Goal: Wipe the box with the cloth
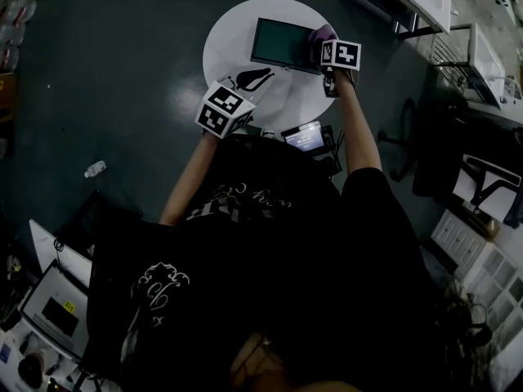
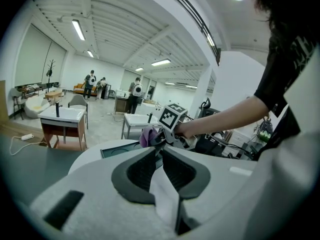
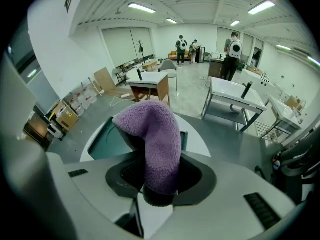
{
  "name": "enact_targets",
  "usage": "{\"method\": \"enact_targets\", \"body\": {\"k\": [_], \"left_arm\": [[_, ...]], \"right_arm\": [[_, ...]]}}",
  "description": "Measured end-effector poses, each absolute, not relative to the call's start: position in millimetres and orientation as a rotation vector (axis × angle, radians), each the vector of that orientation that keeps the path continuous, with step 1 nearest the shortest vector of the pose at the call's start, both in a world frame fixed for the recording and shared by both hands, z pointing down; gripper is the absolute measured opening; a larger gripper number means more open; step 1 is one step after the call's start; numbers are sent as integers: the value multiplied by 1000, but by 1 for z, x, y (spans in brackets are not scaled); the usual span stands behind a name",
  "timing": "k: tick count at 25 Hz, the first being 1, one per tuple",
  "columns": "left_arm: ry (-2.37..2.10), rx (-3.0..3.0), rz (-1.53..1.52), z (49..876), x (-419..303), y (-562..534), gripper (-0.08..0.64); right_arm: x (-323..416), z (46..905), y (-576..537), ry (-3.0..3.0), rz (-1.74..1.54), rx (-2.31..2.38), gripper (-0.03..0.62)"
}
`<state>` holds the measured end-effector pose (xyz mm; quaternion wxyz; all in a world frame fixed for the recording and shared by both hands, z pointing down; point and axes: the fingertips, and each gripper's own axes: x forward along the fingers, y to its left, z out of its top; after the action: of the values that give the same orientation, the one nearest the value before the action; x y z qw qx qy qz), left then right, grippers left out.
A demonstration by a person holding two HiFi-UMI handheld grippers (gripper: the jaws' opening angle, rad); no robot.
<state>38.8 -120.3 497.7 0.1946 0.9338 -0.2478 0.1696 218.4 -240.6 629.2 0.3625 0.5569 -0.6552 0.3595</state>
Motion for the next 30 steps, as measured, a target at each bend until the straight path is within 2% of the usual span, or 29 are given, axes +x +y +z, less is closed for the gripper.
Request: {"method": "enact_targets", "body": {"k": [16, 30], "left_arm": [[-823, 2561, 448, 497, 14, -116, 38], [-850, 2551, 435, 495, 4, -117, 38]], "right_arm": [[37, 631, -219, -1995, 926, 1077, 115], [61, 658, -200, -1912, 1020, 1084, 115]]}}
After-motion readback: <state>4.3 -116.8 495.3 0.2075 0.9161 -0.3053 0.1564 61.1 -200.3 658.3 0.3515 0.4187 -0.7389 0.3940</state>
